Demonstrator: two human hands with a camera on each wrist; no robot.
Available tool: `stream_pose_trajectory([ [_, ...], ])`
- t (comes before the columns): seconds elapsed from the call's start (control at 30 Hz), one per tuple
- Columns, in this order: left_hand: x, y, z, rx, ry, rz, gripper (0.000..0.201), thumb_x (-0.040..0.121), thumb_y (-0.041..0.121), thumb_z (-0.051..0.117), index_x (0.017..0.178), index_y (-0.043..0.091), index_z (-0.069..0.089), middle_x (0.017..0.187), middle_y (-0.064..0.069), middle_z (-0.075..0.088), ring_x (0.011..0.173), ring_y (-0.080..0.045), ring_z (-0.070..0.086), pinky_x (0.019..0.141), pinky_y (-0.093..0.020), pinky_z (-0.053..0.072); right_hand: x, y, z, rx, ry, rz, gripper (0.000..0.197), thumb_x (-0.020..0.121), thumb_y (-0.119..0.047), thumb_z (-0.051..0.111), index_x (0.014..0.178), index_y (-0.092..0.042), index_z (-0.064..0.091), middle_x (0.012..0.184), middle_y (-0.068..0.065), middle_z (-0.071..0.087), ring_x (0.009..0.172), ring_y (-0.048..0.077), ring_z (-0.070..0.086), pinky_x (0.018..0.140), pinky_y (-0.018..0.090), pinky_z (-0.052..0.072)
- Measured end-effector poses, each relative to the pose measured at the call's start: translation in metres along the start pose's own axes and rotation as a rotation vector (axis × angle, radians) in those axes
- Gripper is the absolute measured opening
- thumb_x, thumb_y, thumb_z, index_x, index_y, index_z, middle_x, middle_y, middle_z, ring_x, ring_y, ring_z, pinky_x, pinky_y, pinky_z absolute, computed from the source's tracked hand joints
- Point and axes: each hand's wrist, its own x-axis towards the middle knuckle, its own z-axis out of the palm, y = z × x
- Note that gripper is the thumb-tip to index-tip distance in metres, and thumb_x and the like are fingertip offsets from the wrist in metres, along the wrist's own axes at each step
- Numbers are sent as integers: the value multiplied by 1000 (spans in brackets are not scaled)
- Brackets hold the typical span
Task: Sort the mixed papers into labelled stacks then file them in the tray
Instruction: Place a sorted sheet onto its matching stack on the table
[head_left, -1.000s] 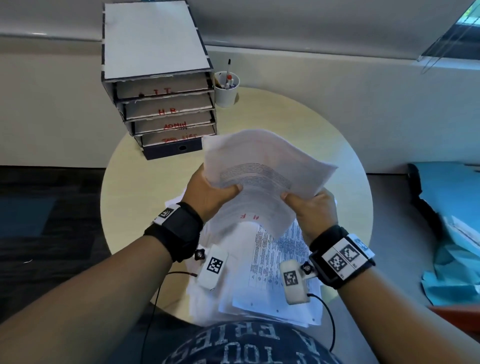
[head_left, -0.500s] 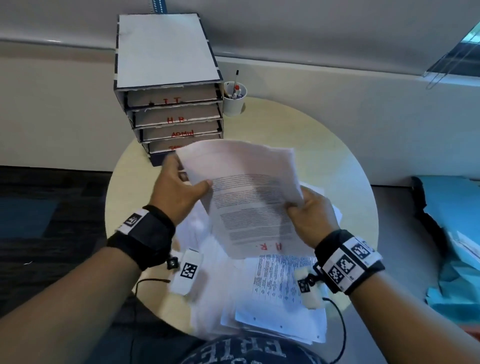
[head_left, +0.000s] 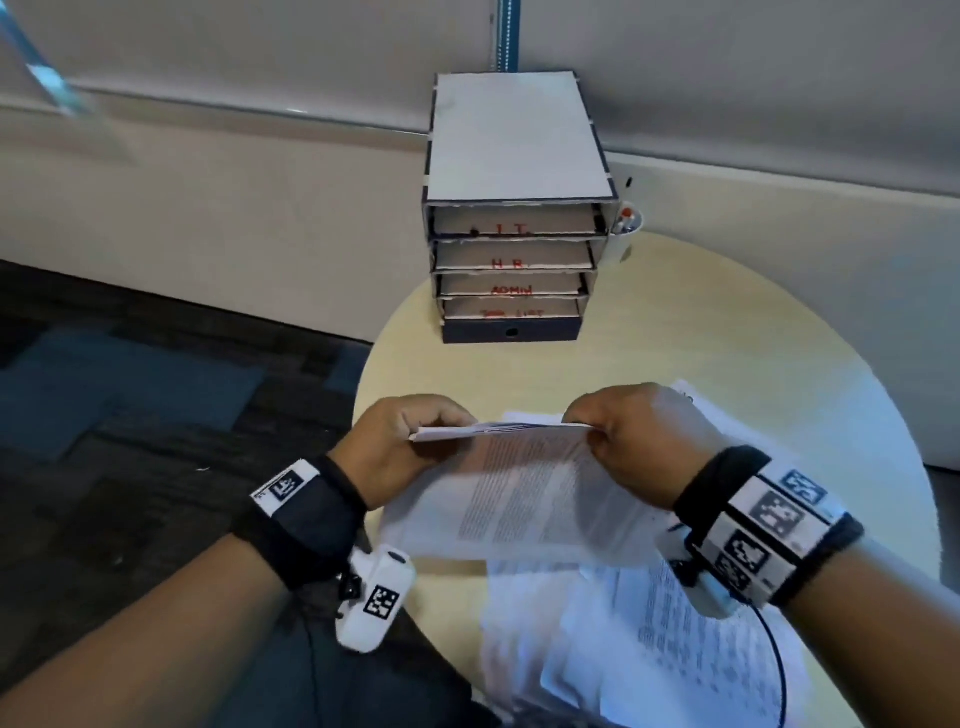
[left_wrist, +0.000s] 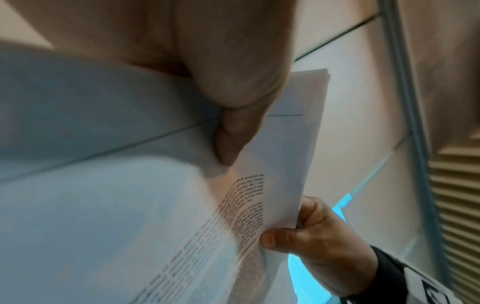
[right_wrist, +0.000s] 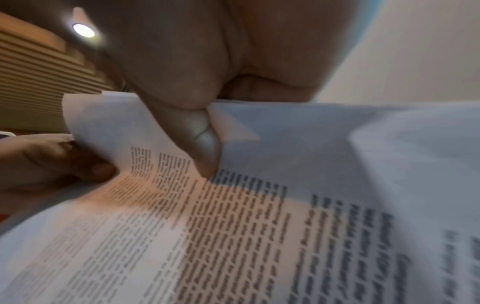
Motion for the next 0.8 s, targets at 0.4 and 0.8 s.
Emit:
stream_pose_trajectory([
  [0.4, -80, -130, -35, -691, 842, -768, 19, 94, 8, 62, 111, 3, 66, 101, -12, 71, 76, -25, 69, 64, -33, 56, -12, 49, 55, 413, 220, 432, 41, 90, -27, 69, 130, -25, 61, 131, -1, 60, 117, 20, 57, 100, 32, 42],
  [0.8, -50, -201, -13, -640, 723, -1112, 50, 77, 42, 79, 110, 6, 67, 98, -18, 74, 93, -39, 70, 88, -50, 56, -87, 90, 163, 131, -445, 585, 63, 92, -53, 55, 149, -36, 34, 159, 2, 27, 142, 19, 37, 116, 34, 34],
])
